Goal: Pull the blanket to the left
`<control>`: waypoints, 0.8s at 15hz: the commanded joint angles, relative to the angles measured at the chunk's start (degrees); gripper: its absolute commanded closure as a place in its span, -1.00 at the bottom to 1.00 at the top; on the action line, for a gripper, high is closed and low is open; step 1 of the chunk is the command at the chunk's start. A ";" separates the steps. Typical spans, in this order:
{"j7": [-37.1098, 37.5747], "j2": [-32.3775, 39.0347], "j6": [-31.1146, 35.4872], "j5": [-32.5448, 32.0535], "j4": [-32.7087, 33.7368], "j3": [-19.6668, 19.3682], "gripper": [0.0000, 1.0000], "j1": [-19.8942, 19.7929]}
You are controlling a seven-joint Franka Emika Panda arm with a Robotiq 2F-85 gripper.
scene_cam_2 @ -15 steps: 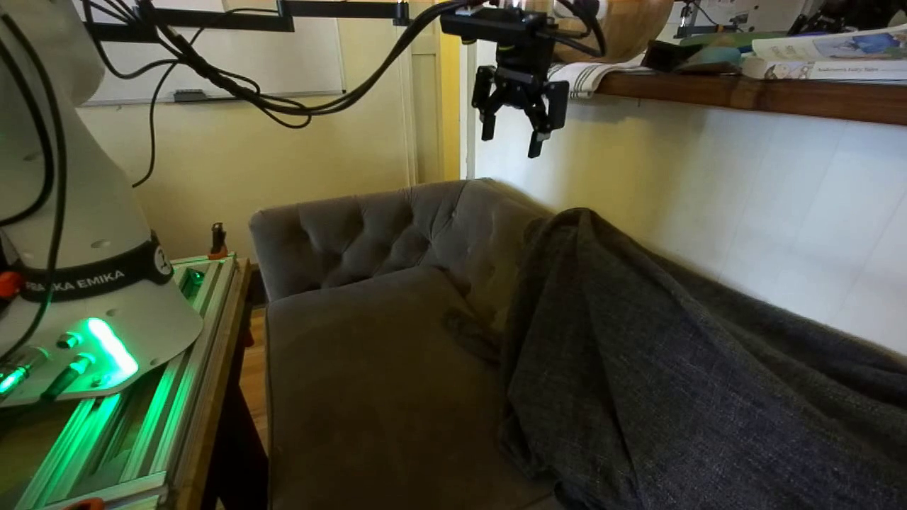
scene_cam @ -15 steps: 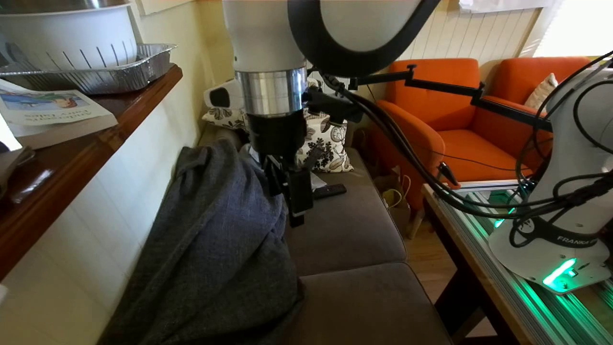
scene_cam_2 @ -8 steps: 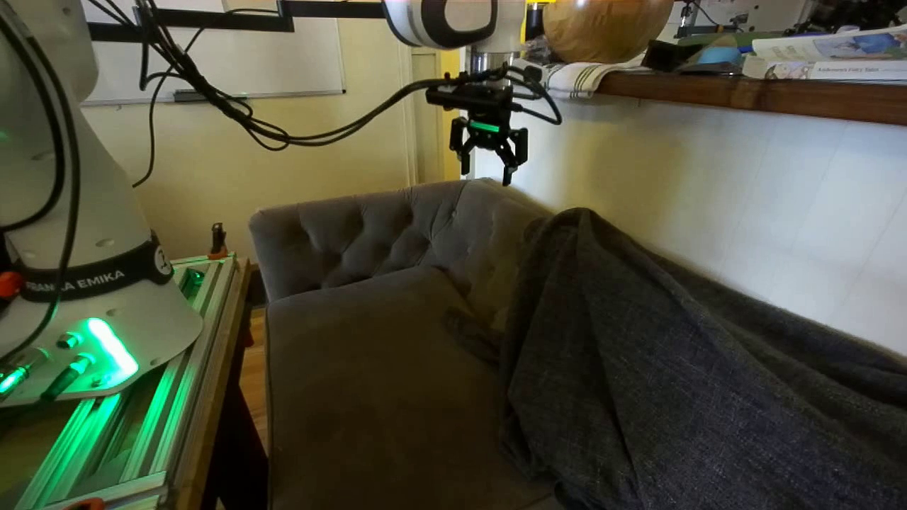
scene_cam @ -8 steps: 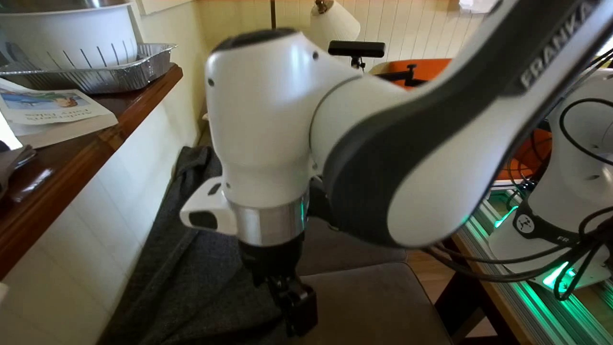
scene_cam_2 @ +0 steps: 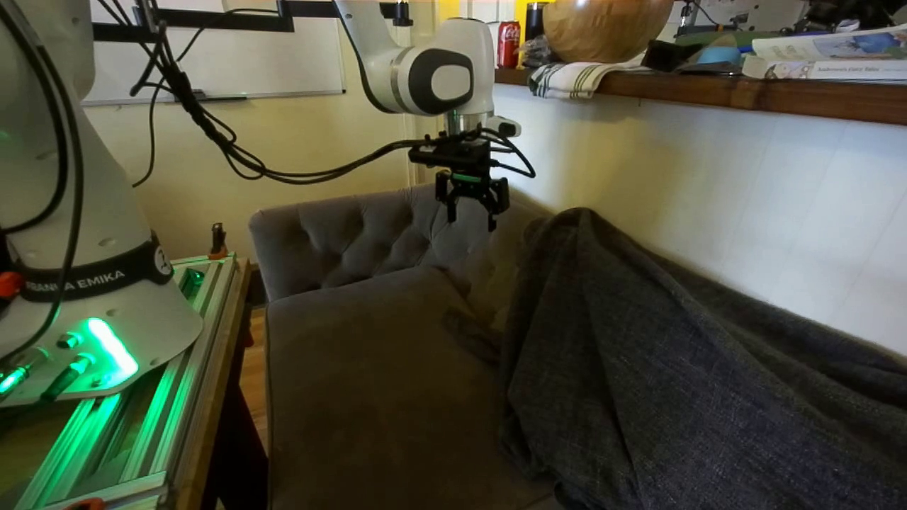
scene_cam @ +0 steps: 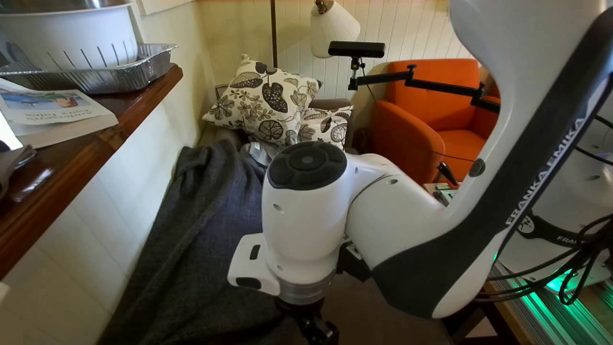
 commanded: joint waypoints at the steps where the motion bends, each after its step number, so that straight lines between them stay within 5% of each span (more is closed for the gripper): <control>1: 0.55 -0.07 -0.15 -0.81 0.10 1.03 -1.00 -1.10; 12: 9.92 20.94 10.02 -8.24 16.10 -4.45 -1.00 9.29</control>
